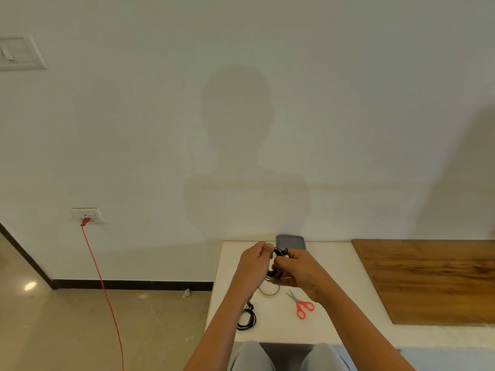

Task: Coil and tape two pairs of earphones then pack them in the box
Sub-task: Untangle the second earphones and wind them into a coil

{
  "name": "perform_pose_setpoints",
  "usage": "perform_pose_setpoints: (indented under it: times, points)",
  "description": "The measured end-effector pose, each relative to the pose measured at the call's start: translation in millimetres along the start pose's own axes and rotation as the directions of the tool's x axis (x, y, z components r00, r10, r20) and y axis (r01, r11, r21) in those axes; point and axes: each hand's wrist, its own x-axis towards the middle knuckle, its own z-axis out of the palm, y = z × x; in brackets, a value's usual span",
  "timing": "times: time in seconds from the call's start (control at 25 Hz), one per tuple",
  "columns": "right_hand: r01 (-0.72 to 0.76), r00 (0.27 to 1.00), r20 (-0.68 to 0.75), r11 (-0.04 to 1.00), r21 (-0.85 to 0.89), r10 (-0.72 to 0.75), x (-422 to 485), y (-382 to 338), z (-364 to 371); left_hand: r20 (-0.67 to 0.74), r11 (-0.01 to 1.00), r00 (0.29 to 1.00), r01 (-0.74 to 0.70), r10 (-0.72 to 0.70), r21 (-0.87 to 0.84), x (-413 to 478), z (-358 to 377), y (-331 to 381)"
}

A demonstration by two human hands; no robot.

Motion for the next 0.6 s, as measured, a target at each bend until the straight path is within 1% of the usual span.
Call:
perform_pose_setpoints:
  times: [0.08,0.12,0.2,0.24,0.28,0.32,0.48,0.6]
  points:
    - [0.011,1.0,0.014,0.998,0.057,-0.012,-0.5,0.1,-0.6,0.046,0.964,0.995,0.095,-0.086,-0.248,2.8,0.4,-1.1]
    - [0.03,0.999,0.025,0.998,0.053,-0.032,-0.7,-0.8,-1.4,0.084,0.917,0.99,0.138,-0.115,-0.374,4.0,-0.3,-1.5]
    - [0.068,0.996,0.055,0.997,0.03,-0.07,-0.1,-1.8,-2.8,0.141,0.775,0.978,0.209,-0.155,-0.596,4.5,-1.7,-1.2]
    - [0.075,0.995,0.066,0.997,0.027,-0.076,0.6,-1.7,-3.4,0.155,0.71,0.973,0.232,-0.172,-0.665,4.7,-2.1,-1.9]
    - [0.068,0.995,0.069,0.997,0.034,-0.071,1.1,-1.0,-3.9,0.162,0.67,0.97,0.244,-0.184,-0.701,4.8,-1.9,-3.7]
    - [0.047,0.996,0.067,0.997,0.06,-0.051,2.0,0.6,-4.3,0.166,0.655,0.967,0.253,-0.194,-0.712,5.4,-0.6,-6.2]
    - [-0.127,0.991,0.082,0.957,0.262,0.109,8.0,8.1,-7.0,0.172,0.607,0.954,0.289,-0.244,-0.741,7.1,5.8,-13.3]
    - [-0.254,0.963,0.177,0.897,0.362,0.201,9.1,11.4,-8.3,0.145,0.614,0.951,0.288,-0.273,-0.735,9.5,7.9,-15.8]
